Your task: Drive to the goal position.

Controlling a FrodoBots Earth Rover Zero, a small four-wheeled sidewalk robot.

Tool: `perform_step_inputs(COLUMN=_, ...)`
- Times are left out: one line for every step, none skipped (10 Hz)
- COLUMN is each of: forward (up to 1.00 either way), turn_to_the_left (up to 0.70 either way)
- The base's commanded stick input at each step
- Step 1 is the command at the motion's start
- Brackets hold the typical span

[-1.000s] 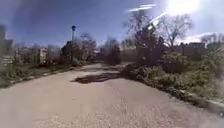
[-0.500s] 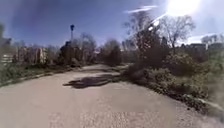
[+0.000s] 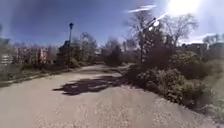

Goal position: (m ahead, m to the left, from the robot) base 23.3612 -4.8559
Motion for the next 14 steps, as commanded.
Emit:
perform_step_inputs(forward=1.0, turn_to_the_left=0.0)
perform_step_inputs(forward=1.0, turn_to_the_left=0.0)
perform_step_inputs(forward=1.0, turn_to_the_left=0.0)
perform_step_inputs(forward=1.0, turn_to_the_left=0.0)
perform_step_inputs(forward=1.0, turn_to_the_left=0.0)
perform_step_inputs(forward=1.0, turn_to_the_left=0.0)
perform_step_inputs(forward=1.0, turn_to_the_left=0.0)
perform_step_inputs(forward=1.0, turn_to_the_left=0.0)
perform_step_inputs(forward=1.0, turn_to_the_left=0.0)
perform_step_inputs(forward=1.0, turn_to_the_left=0.0)
perform_step_inputs(forward=1.0, turn_to_the_left=0.0)
perform_step_inputs(forward=1.0, turn_to_the_left=0.0)
perform_step_inputs(forward=1.0, turn_to_the_left=0.0)
perform_step_inputs(forward=1.0, turn_to_the_left=0.0)
